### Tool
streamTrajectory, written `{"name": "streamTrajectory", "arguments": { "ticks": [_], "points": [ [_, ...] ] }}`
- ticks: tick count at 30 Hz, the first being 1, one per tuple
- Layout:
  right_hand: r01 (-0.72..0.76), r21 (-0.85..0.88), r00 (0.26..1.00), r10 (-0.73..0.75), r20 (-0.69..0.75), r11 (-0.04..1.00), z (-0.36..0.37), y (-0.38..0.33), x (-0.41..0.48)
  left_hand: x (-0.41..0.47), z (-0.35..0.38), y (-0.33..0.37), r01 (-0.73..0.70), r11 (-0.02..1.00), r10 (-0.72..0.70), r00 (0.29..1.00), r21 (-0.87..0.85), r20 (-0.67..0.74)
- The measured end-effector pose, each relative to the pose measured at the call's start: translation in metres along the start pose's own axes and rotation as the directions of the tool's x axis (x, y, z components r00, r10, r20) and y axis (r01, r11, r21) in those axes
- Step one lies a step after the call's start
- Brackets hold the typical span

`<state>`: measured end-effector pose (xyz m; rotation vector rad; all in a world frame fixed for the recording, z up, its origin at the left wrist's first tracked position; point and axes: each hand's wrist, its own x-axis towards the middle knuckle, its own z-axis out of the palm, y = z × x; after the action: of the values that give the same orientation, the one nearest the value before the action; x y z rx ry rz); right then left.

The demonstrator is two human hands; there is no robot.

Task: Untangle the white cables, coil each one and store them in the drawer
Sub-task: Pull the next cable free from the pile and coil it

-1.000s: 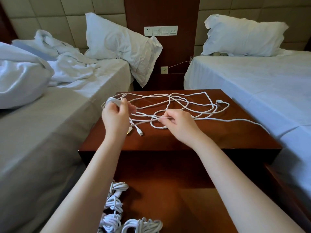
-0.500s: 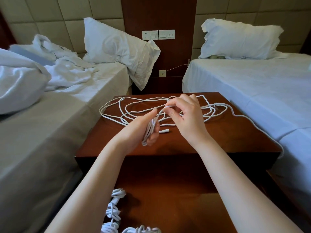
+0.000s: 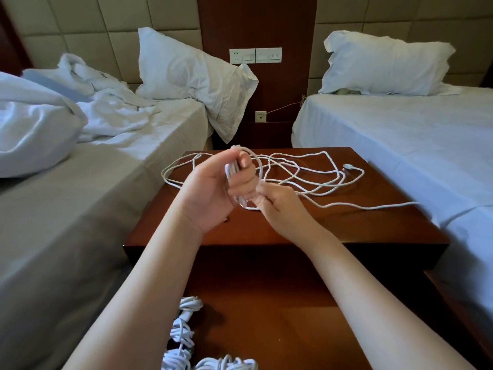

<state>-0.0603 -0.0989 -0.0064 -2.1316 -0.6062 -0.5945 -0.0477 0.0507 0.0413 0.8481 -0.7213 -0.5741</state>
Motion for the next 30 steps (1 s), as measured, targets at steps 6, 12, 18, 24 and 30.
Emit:
{"name": "streamTrajectory", "arguments": {
  "ticks": [6, 12, 18, 24, 30],
  "points": [
    [0.001, -0.205, 0.987, 0.032, 0.157, 0.979, 0.012, 0.006, 0.002, 0.007, -0.005, -0.007, -0.178, 0.973, 0.226, 0.861, 0.146, -0.456],
    [-0.033, -0.285, 0.977, 0.092, 0.194, 0.958, 0.017, -0.004, 0.003, 0.012, -0.015, -0.017, -0.123, 0.842, 0.498, 0.551, 0.526, -0.669],
    [0.036, -0.45, 0.999, -0.049, -0.017, 0.892, 0.006, 0.0, 0.004, 0.003, -0.023, -0.014, 0.113, 0.634, 0.659, 0.439, 0.765, -0.611],
    [0.099, -0.482, 0.984, -0.158, -0.082, 0.87, -0.001, 0.0, 0.007, 0.001, -0.022, -0.016, 0.386, 0.381, 0.549, 0.636, 0.84, -0.541],
    [0.163, -0.45, 0.978, -0.204, -0.043, 0.878, -0.009, -0.002, 0.01, 0.002, -0.016, -0.017, 0.482, 0.591, 0.133, 0.732, 0.646, -0.668]
  ]
}}
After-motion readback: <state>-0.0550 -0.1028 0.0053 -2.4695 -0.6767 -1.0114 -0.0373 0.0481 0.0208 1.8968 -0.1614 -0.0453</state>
